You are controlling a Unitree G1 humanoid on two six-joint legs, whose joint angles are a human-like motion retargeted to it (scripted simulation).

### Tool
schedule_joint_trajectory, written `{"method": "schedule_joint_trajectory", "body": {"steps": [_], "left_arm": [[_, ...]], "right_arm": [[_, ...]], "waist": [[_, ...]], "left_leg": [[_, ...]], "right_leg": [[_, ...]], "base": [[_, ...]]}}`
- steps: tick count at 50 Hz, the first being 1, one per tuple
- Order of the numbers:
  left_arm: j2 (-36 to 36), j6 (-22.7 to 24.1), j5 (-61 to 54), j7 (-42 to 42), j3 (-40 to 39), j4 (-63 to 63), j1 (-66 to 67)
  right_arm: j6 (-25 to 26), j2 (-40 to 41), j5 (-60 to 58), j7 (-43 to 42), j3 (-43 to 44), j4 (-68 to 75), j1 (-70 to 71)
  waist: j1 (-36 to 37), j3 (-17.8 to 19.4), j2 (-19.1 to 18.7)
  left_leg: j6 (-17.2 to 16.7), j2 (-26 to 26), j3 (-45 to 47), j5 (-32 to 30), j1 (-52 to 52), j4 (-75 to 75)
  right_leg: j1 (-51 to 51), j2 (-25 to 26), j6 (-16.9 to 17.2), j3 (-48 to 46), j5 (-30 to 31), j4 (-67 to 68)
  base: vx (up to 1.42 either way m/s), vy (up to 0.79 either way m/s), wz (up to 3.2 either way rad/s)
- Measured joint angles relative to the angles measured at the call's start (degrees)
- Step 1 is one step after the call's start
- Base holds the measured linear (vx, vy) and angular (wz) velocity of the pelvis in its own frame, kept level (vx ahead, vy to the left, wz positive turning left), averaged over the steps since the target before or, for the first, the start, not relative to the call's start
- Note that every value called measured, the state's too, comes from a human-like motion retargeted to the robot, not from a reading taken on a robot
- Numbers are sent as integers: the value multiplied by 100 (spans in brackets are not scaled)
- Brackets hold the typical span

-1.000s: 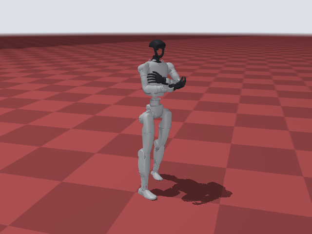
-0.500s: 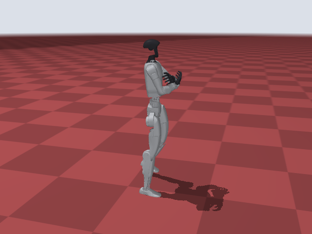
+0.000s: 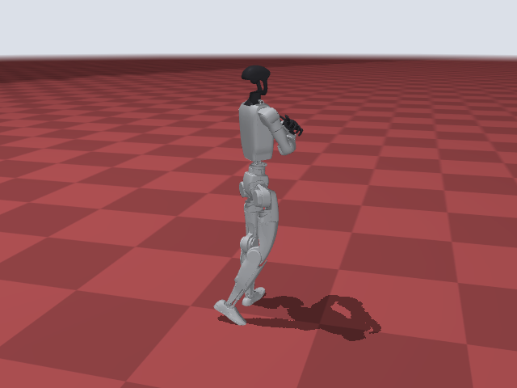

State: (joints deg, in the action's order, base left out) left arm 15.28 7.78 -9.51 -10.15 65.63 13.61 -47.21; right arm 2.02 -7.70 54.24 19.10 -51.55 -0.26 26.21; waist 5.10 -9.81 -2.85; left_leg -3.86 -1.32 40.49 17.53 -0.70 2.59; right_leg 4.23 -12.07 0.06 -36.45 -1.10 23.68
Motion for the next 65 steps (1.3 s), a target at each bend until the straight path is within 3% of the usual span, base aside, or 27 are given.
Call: {"method": "schedule_joint_trajectory", "body": {"steps": [2,5,9,16,18,22,26,33,39,43,46,50,58,65], "left_arm": [[62,60,247,40,-21,67,-47],[146,105,579,145,-26,170,-117],[225,146,896,279,-47,261,-174],[197,23,829,885,-127,247,-120],[158,-66,630,1226,-150,216,-109],[95,-236,293,1921,-165,124,-45],[37,-351,139,2284,-185,-9,46],[-24,-663,102,2128,-219,-88,52],[34,-640,544,1456,-26,70,42],[103,-371,681,892,70,219,6],[146,-192,668,545,105,289,3],[185,-88,505,291,51,329,-34],[189,69,216,130,-87,346,-42],[162,269,200,49,-95,280,-19]], "right_arm": [[-2,-31,-116,50,13,-56,49],[18,-60,-223,71,52,-131,104],[-34,-85,-274,22,60,-197,154],[-275,-177,-386,-474,20,-249,243],[-329,-223,-448,-737,9,-275,308],[-323,-267,-733,-1173,4,-328,469],[-264,-255,-1116,-1228,-18,-351,557],[-18,-149,-905,-1207,-87,-202,306],[24,86,-127,-1288,-299,-5,-74],[44,164,107,-1116,-388,45,-164],[80,210,121,-903,-417,61,-150],[143,226,-44,-596,-381,86,-41],[29,144,-457,-107,-289,17,112],[-189,71,-665,-51,-279,-73,207]], "waist": [[-60,-41,-68],[-222,-73,-76],[-453,-39,-75],[-791,107,65],[-944,208,175],[-1206,519,413],[-1237,691,512],[-906,646,782],[-741,320,1154],[-729,24,1283],[-597,-80,1338],[-300,-66,1266],[61,195,772],[241,363,830]], "left_leg": [[-14,-91,-269,90,-3,-101],[-21,-122,-747,203,-8,-249],[-13,-139,-1426,329,30,-419],[-22,10,-2523,512,183,-638],[-46,137,-2882,564,296,-693],[-85,304,-3562,698,777,-696],[-31,266,-4022,755,1231,-598],[293,365,-4542,333,1509,-1042],[656,538,-4139,-360,215,-3450],[949,439,-3405,-131,-847,-4627],[1018,492,-3016,122,-1142,-4343],[866,562,-2714,-85,-1146,-2915],[245,131,-2207,-1101,-1081,-265],[-217,-99,-1895,-920,-1252,241]], "right_leg": [[-573,-149,-48,393,205,1118],[-1417,-94,165,1198,311,2245],[-2123,63,312,1752,34,2477],[-2387,-109,210,1764,64,203],[-2219,-138,369,1885,310,-947],[-1829,-166,996,2490,525,-2681],[-1793,-121,1408,3066,292,-2868],[-1192,-314,1320,3176,732,-2816],[-900,-593,1186,2956,289,-2554],[-899,-666,1257,2783,87,-2440],[-861,-650,1369,2773,-77,-2360],[-750,-473,1402,2827,-324,-2280],[-94,179,1214,2729,-832,-2282],[542,280,1092,2724,-1192,-2304]], "base": [[31,13,110],[30,9,143],[31,4,156],[31,-3,153],[37,-12,180],[43,-18,167],[45,-24,113],[46,-32,62],[40,-35,48],[33,-26,46],[33,-19,0],[33,-12,-31],[36,-3,-19],[44,5,-18]]}}
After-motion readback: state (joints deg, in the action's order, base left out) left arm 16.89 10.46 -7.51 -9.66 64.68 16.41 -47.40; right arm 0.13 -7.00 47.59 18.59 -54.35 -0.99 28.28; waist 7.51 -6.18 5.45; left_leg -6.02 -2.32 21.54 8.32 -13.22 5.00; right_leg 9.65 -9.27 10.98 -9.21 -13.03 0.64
